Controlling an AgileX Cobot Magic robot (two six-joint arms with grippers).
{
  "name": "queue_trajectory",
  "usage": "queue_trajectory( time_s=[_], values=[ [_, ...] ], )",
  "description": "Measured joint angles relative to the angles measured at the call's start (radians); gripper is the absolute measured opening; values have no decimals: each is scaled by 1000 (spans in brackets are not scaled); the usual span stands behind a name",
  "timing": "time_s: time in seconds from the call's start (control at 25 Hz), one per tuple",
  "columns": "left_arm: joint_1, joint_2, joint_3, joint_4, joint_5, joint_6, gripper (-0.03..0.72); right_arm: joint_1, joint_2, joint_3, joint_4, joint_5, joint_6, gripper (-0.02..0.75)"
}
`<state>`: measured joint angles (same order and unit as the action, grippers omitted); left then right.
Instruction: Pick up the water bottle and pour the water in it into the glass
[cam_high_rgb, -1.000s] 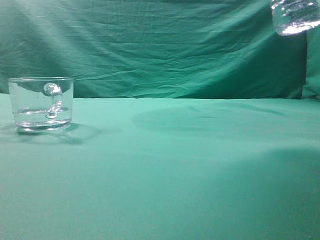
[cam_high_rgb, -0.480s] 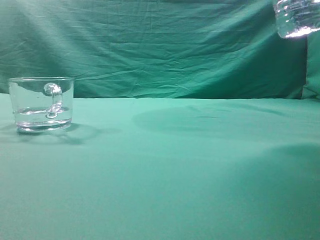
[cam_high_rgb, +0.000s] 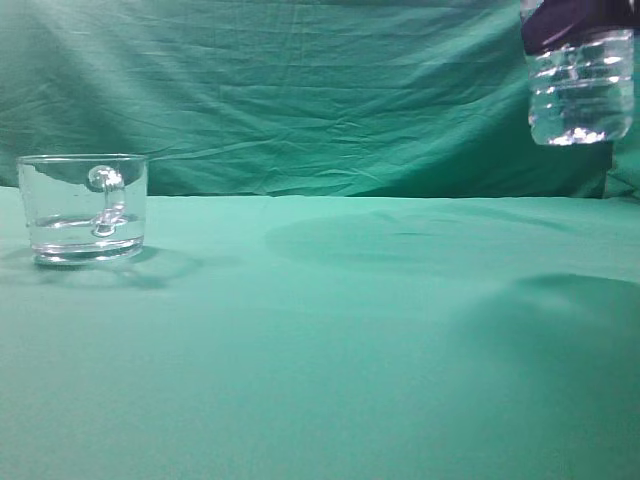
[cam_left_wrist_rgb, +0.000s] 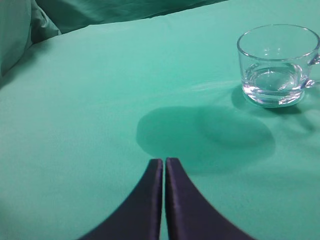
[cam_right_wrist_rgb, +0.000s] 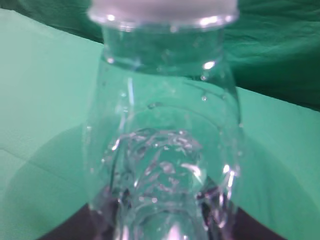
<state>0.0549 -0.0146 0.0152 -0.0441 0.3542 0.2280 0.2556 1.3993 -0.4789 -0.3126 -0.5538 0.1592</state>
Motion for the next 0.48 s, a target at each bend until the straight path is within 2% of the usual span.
queue_trajectory(
  time_s=[0.28, 0.48],
  values=[
    [0, 0, 0, 0, 0, 0, 0, -2, 208, -15, -5, -202, -35, 267],
    [0, 0, 0, 0, 0, 0, 0, -2, 377, -29, -11, -448, -96, 267]
  ],
)
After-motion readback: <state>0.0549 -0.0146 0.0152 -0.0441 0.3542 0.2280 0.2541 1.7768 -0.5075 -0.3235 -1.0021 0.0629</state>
